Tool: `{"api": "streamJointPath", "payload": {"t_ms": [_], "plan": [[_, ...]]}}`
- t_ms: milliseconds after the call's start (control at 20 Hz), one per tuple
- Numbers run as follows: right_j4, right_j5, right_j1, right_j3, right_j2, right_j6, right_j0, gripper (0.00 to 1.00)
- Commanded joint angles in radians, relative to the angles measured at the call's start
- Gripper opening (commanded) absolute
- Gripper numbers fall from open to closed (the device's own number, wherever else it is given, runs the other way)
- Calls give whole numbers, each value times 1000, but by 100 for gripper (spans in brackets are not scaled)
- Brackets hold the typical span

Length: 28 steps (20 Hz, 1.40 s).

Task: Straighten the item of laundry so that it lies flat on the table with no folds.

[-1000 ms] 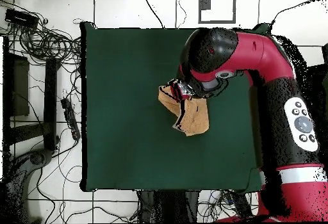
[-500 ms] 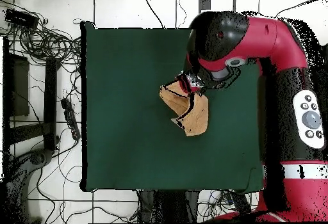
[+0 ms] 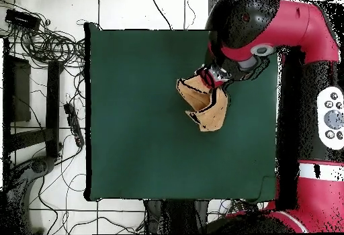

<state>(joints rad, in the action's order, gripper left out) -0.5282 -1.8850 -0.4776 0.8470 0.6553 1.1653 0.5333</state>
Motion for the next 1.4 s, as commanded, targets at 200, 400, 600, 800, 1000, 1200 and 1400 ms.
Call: {"api": "streamJointPath", "payload": {"t_ms": [200, 400, 600, 800, 1000, 1200, 1400], "plan": [[-87, -166, 65, -189, 116, -422, -63, 0], [-102, -190, 75, -226, 116, -453, -61, 0], [-86, -184, 65, -218, 105, -457, -50, 0], [-95, -218, 57, -246, 105, -471, -51, 0], [-121, -265, 54, -282, 114, -507, -64, 0], [-106, -224, -11, -240, 93, -496, -68, 0], [-93, -183, -91, -176, 60, -460, -72, 0]]}}
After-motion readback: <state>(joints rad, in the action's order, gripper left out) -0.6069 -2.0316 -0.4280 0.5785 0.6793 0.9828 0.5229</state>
